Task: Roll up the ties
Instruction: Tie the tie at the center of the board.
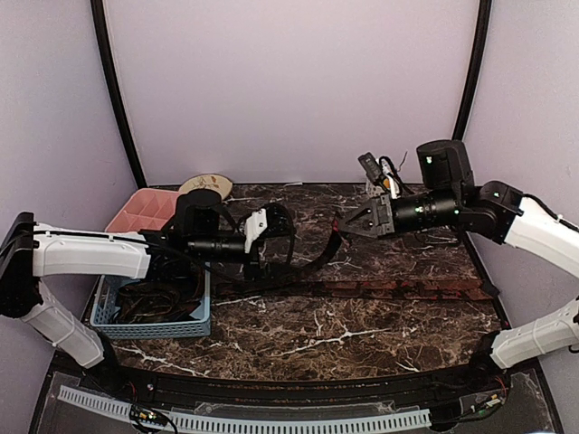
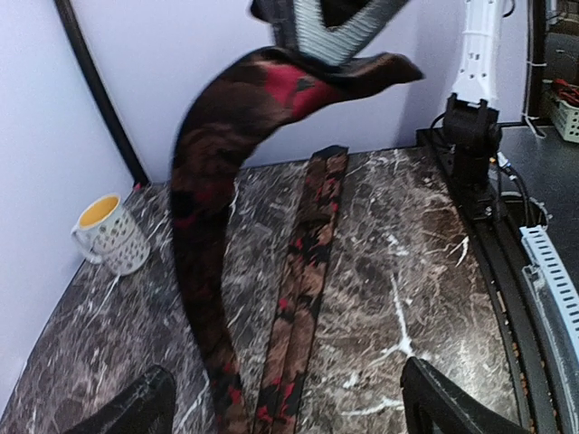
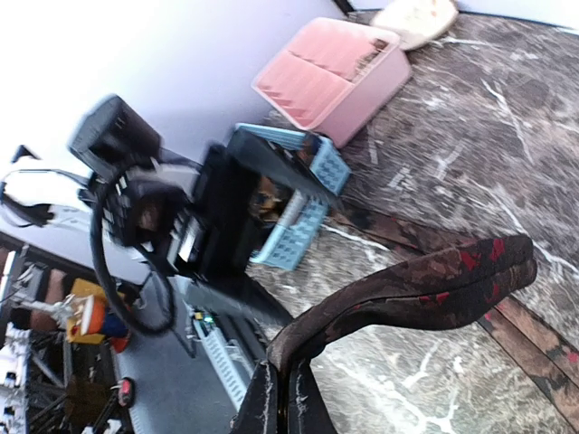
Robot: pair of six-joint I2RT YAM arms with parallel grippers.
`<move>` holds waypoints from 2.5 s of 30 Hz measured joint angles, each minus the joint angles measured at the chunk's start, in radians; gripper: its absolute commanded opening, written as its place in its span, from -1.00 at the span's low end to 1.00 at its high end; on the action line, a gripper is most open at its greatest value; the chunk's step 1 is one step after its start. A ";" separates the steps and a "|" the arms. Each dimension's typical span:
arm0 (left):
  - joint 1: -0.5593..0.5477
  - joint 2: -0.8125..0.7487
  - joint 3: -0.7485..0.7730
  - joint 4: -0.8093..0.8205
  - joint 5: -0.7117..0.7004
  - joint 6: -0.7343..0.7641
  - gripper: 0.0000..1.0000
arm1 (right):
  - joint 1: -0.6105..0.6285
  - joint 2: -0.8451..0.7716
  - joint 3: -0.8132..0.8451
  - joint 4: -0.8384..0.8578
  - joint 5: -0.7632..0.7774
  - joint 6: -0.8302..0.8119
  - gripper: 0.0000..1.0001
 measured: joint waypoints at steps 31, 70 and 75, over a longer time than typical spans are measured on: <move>-0.154 0.203 0.173 0.517 0.112 -0.036 -0.53 | -0.073 -0.057 0.022 0.057 -0.406 0.141 -1.00; -0.048 0.573 0.520 -0.423 -0.277 -0.343 -1.00 | -0.506 0.215 -0.477 0.205 -0.054 0.070 -0.69; -0.014 0.475 0.435 -0.417 -0.292 -0.343 -1.00 | -0.411 0.332 -0.477 0.307 -0.021 0.097 -0.72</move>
